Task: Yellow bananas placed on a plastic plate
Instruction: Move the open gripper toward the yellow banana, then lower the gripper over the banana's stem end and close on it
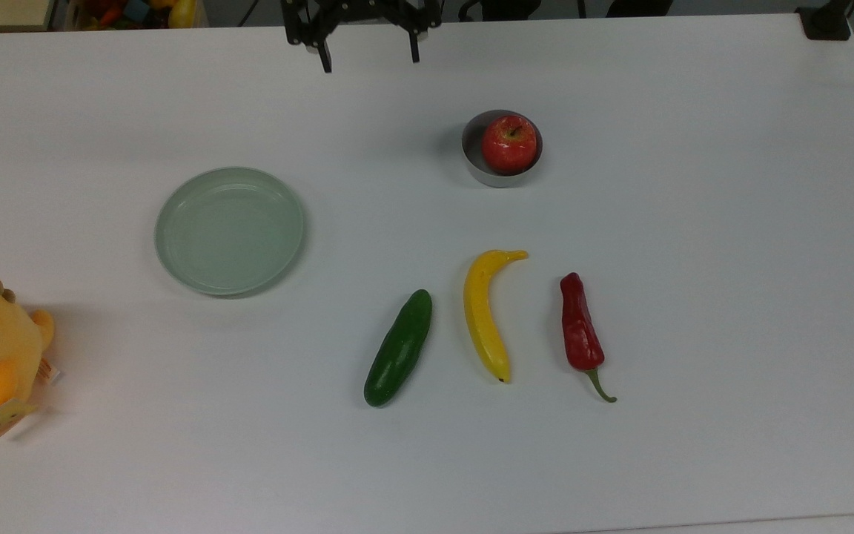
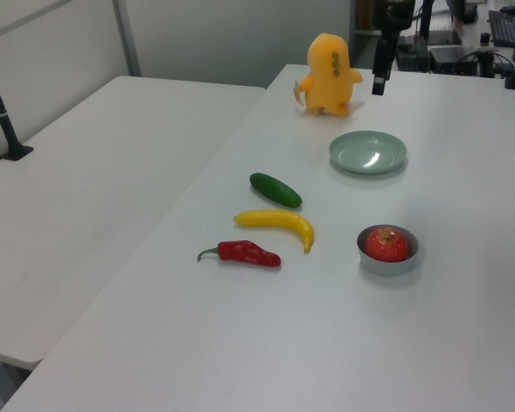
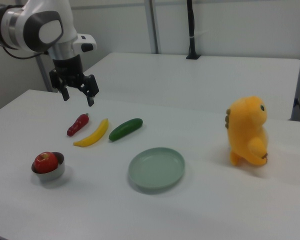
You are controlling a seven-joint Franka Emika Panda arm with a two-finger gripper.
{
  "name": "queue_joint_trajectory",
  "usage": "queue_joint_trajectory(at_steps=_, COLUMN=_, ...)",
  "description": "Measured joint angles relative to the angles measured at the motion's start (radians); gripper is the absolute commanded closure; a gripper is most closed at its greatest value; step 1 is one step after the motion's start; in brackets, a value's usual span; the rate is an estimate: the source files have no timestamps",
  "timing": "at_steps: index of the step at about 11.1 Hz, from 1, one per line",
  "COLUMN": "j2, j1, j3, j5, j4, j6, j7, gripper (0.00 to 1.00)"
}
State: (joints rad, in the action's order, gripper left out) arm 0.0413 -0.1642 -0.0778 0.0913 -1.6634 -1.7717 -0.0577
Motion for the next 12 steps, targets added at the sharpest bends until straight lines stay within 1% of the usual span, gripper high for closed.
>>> queue_joint_trajectory(at_steps=3, j2=0.060, j1=-0.034, j3=0.004, j5=0.011, j4=0.000, j6=-0.116, j7=0.098, gripper=0.00)
queue_joint_trajectory(at_steps=5, j2=0.109, j1=-0.050, j3=0.021, j5=0.011, j4=0.000, j6=-0.205, j7=0.155, gripper=0.00)
queue_joint_trajectory(at_steps=6, j2=0.135, j1=-0.054, j3=0.030, j5=0.011, j4=0.000, j6=-0.246, j7=0.172, gripper=0.00)
queue_joint_trajectory(at_steps=10, j2=0.238, j1=-0.071, j3=0.035, j5=0.010, j4=0.003, j6=-0.386, j7=0.193, gripper=0.00)
queue_joint_trajectory(at_steps=12, j2=0.282, j1=-0.088, j3=0.039, j5=-0.011, j4=0.005, j6=-0.443, j7=0.231, gripper=0.00)
